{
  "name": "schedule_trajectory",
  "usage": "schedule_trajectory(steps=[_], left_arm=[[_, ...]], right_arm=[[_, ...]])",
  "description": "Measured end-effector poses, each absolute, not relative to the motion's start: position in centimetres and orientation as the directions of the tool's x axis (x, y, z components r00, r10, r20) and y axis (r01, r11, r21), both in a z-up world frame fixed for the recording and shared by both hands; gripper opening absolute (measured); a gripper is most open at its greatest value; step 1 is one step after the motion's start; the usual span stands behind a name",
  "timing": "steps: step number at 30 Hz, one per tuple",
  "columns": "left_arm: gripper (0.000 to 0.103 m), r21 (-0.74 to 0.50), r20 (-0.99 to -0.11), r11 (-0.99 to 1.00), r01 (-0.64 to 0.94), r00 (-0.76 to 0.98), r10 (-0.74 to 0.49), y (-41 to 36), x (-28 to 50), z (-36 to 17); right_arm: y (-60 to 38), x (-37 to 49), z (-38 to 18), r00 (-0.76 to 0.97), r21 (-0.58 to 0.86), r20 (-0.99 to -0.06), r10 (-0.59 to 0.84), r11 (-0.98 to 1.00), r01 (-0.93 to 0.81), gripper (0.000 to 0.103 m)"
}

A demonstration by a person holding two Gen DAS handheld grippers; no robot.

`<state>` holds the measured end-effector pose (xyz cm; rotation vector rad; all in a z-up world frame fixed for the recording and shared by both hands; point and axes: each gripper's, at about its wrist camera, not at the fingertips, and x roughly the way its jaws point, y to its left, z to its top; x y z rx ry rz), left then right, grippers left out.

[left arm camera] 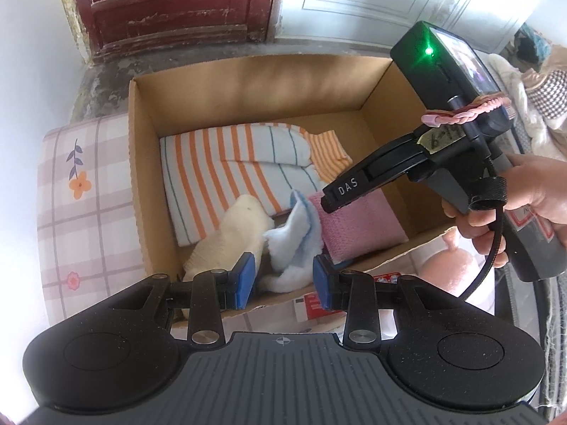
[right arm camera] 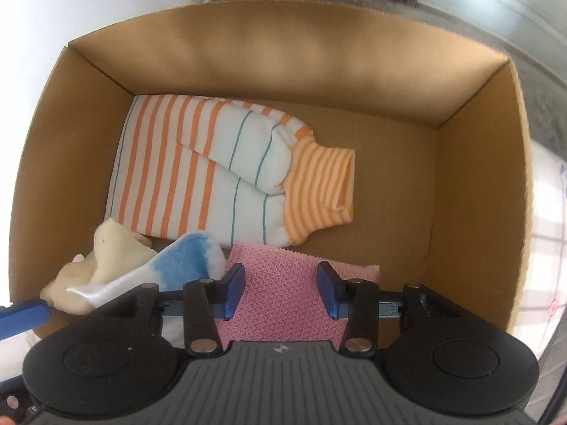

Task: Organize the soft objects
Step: 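Open both grippers to release the pink item beside the striped sock, then reach both grippers to the blue wet-wipes pack and close on it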

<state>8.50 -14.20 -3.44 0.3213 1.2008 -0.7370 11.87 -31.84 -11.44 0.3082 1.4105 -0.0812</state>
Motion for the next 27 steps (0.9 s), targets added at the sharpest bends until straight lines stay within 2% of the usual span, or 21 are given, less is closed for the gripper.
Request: schedule_trajectory(steps=[6, 12, 20, 27], left_arm=[[0.035, -0.133, -0.923, 0.74, 0.659, 0.19, -0.335, -14.0, 8.3, -3.0], [0.036, -0.125, -0.914, 0.755, 0.644, 0.222, -0.34, -13.2, 7.8, -1.6], [0.04, -0.131, -0.903, 0.772, 0.622, 0.246, -0.351, -10.6, 6.4, 1.5], [0.044, -0.112, -0.924, 0.766, 0.633, 0.217, -0.315, -8.5, 4.3, 2.0]], right_arm=[[-31.5, 11.3, -10.9, 0.184, 0.191, -0.972, 0.143, 0.943, 0.273, 0.048], [-32.9, 8.0, -7.0, 0.344, 0.296, -0.923, 0.175, 0.893, 0.339, 0.048], [-35.1, 0.4, -0.5, 0.528, 0.44, -0.826, 0.196, 0.81, 0.387, 0.057], [-34.7, -6.4, 1.6, 0.555, 0.51, -0.806, 0.208, 0.719, 0.472, 0.064]])
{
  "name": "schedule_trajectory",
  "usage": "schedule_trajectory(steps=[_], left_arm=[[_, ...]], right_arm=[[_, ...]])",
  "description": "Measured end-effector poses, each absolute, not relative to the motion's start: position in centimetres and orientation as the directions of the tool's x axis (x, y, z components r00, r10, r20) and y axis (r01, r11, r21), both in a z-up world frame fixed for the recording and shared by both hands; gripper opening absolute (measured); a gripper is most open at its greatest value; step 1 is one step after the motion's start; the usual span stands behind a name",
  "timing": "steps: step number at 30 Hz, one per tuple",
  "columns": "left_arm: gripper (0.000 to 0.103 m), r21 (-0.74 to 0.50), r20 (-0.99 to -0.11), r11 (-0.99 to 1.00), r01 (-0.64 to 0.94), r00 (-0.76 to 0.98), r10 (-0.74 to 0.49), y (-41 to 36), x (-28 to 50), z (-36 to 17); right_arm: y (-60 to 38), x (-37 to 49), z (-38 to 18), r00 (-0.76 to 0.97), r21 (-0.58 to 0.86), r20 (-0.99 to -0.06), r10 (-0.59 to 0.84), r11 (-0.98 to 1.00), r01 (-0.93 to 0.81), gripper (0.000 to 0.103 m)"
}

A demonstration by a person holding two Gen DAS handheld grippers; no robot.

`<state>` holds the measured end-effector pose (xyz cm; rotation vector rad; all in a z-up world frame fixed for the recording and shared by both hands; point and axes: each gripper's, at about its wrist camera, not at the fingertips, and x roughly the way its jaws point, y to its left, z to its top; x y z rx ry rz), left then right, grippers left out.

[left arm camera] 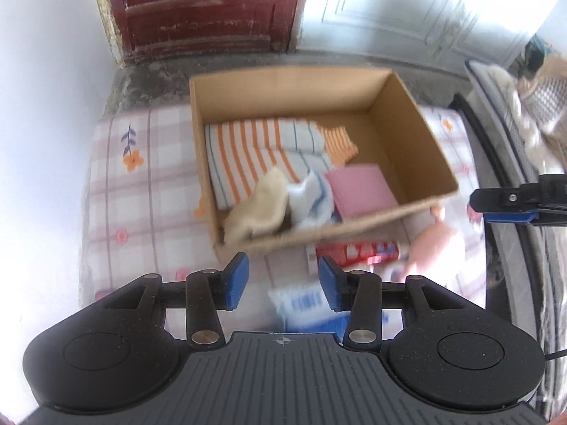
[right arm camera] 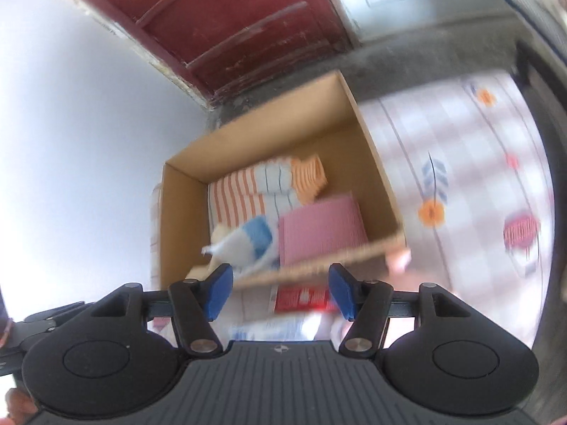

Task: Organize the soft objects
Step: 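Reach both grippers to the blue wet-wipes pack and close on it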

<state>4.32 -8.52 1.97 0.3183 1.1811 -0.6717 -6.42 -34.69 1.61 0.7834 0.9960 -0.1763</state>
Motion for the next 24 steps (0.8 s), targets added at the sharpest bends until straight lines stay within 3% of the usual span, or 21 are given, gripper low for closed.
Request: schedule_trajectory(steps=[12, 24], left_arm=[[0.054, -0.117, -0.977, 0.683, 0.721, 0.042, -0.211, -9.7, 0.4, -5.9], [0.054, -0.155, -0.978, 0.655, 0.74, -0.023, -0.205, -11.2, 1.3, -9.4]], right_arm=[[-30.0, -10.7, -4.9, 0.487, 0.568, -0.817, 0.308, 0.576, 0.589, 0.076], [-27.2, -6.4, -11.3, 0.428, 0.542, -0.839, 0.336, 0.589, 0.599, 0.074]])
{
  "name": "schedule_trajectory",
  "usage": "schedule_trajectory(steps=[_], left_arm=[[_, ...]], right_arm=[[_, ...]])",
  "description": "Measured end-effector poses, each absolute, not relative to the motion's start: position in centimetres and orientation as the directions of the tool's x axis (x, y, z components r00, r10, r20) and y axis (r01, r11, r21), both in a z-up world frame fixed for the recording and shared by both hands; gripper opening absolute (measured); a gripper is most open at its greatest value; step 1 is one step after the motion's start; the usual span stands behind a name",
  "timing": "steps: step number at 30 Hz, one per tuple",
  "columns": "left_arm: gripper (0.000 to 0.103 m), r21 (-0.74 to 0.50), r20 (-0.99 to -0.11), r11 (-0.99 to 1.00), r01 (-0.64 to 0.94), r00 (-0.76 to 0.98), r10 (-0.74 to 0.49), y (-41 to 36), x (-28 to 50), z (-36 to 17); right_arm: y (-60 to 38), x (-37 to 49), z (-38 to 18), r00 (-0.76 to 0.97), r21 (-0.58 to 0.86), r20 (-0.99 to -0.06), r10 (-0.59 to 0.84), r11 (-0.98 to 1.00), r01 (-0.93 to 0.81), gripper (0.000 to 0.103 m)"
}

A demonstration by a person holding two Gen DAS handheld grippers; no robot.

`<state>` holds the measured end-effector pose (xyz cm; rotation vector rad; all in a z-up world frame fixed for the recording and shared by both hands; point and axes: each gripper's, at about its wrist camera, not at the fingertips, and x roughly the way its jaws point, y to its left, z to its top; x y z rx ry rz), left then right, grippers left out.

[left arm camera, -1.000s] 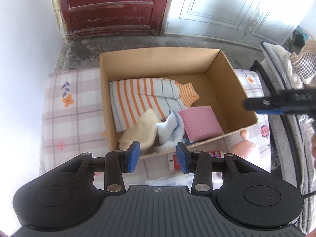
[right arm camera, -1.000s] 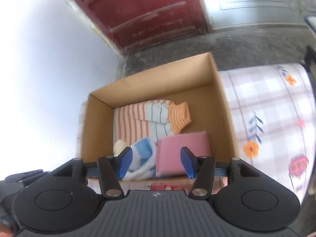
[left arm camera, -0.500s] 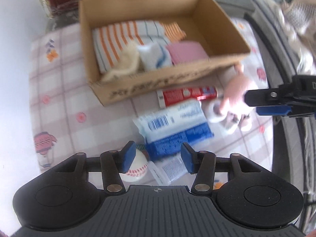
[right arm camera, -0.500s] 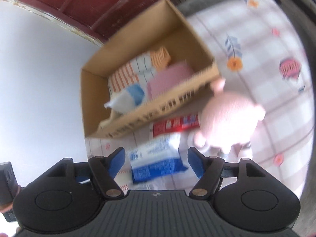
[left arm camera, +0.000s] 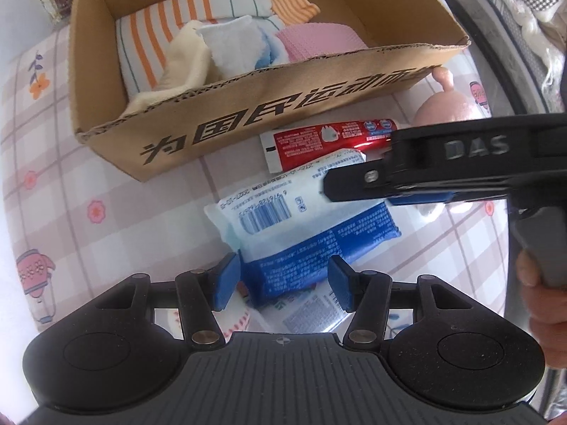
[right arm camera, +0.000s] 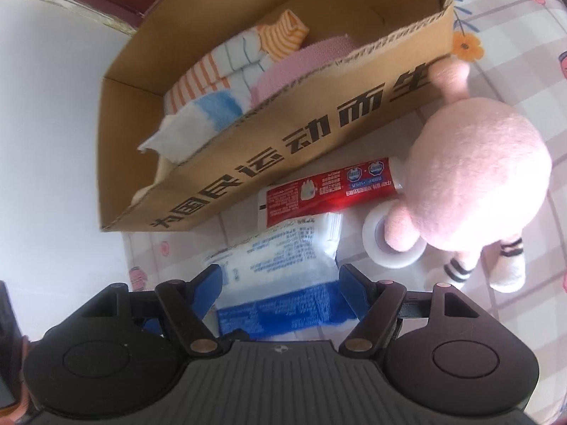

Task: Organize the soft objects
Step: 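Reach both grippers to the blue wet-wipes pack and close on it, then carry the blue wet-wipes pack with both grippers into the box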

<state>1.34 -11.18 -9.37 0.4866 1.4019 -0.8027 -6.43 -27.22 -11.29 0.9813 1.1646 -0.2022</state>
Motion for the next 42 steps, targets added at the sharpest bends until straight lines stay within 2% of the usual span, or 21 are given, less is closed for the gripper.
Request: schedule_trajectory(steps=[2, 5, 7, 14, 21, 35, 42], left_arm=[[0.054, -0.167, -0.977, 0.654, 0.738, -0.035, -0.21, -11.5, 1.5, -9.5], [0.054, -0.183, -0.975, 0.65, 0.737, -0.05, -0.218, -12.0, 1.4, -9.8], [0.055, -0.19, -0.974, 0.651, 0.735, -0.057, -0.22, -12.3, 1.4, -9.9], [0.059, -0.193, -0.974, 0.663, 0.723, -0.057, -0.221, -13.0, 1.3, -10.3], [0.059, -0.157, -0.977, 0.647, 0.747, -0.023, -0.211, -13.5, 0.4, -9.5], [0.059, -0.119, -0.971, 0.619, 0.776, 0.04, -0.236, -13.9, -0.8, -4.9], [0.059, -0.098, -0.957, 0.596, 0.797, 0.088, -0.276, -13.3, -1.2, 0.6]], right_arm=[[-27.2, -6.0, -12.1, 0.424, 0.548, -0.836, 0.35, 0.582, 0.601, 0.069], [-27.0, -5.5, -13.1, 0.411, 0.551, -0.834, 0.368, 0.568, 0.611, 0.068], [-27.0, -5.3, -13.4, 0.406, 0.544, -0.839, 0.361, 0.575, 0.612, 0.065], [-27.7, -5.5, -14.6, 0.421, 0.572, -0.82, 0.388, 0.53, 0.626, 0.065], [-27.4, -5.5, -13.9, 0.415, 0.566, -0.825, 0.385, 0.544, 0.62, 0.059], [-27.7, -6.7, -11.3, 0.439, 0.589, -0.807, 0.394, 0.503, 0.632, 0.059], [-27.8, -7.9, -7.6, 0.481, 0.63, -0.776, 0.408, 0.456, 0.629, 0.058]])
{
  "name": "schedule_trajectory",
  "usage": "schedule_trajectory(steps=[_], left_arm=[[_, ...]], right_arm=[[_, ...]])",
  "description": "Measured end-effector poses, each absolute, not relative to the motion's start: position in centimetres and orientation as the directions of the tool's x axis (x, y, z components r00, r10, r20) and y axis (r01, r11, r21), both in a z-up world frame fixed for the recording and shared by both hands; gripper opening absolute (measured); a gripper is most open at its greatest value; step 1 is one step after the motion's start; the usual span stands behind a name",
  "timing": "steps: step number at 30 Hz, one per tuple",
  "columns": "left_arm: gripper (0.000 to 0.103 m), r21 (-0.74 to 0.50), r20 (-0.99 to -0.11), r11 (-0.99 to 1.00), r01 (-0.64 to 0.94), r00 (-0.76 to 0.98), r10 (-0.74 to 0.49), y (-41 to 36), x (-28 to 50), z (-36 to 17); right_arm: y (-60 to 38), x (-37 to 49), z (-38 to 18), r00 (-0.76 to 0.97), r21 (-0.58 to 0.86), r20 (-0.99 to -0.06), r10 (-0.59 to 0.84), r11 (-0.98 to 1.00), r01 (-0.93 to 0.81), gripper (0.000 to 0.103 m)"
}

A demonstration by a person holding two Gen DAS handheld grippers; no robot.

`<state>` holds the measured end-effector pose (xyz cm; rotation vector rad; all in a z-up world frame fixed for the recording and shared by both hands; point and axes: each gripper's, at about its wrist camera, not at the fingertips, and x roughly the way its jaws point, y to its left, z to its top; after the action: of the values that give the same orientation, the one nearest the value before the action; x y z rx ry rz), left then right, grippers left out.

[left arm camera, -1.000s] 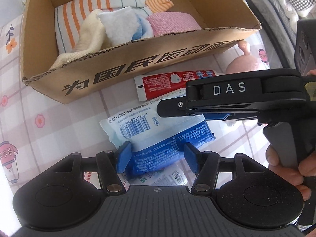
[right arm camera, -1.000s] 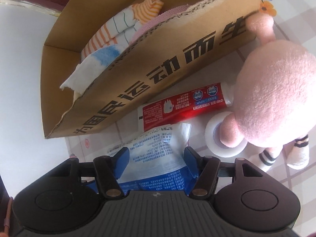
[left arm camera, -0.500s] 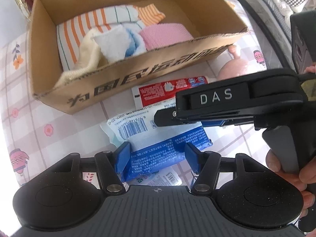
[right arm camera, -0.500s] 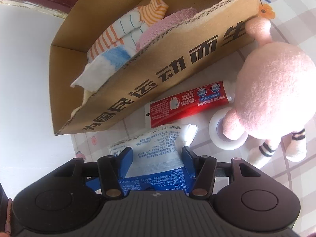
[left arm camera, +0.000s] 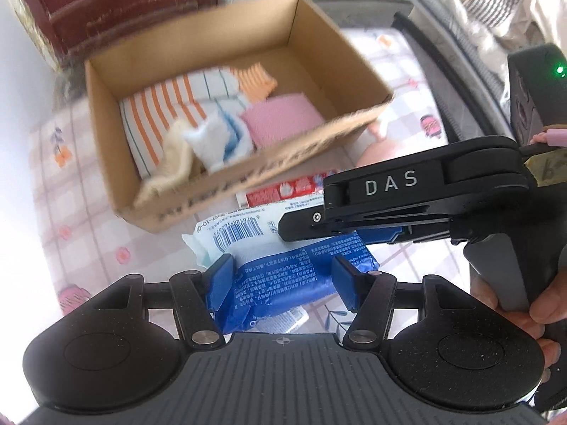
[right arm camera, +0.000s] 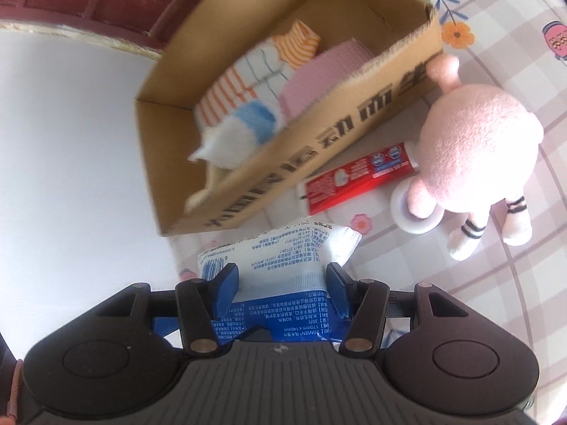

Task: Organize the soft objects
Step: 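Carry the blue wet-wipes pack with both grippers into the box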

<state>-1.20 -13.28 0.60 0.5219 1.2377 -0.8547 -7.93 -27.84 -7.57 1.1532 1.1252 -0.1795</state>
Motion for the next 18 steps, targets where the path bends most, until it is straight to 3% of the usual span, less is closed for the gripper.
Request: schedule_trajectory(steps=[9, 18], left_arm=[[0.059, -0.016, -0.917, 0.501, 0.865, 0.187, -0.351, -16.7, 1.8, 8.0], [0.059, 0.056, -0.899, 0.303, 0.951, 0.18, -0.4, -24.6, 6.2, 5.1]], right_arm=[[-29.9, -7.6, -0.9, 0.623, 0.735, -0.677, 0.391, 0.33, 0.592, 0.058], [-35.4, -4.3, -0.4, 0.751, 0.785, -0.619, 0.23, 0.22, 0.58, 0.058]])
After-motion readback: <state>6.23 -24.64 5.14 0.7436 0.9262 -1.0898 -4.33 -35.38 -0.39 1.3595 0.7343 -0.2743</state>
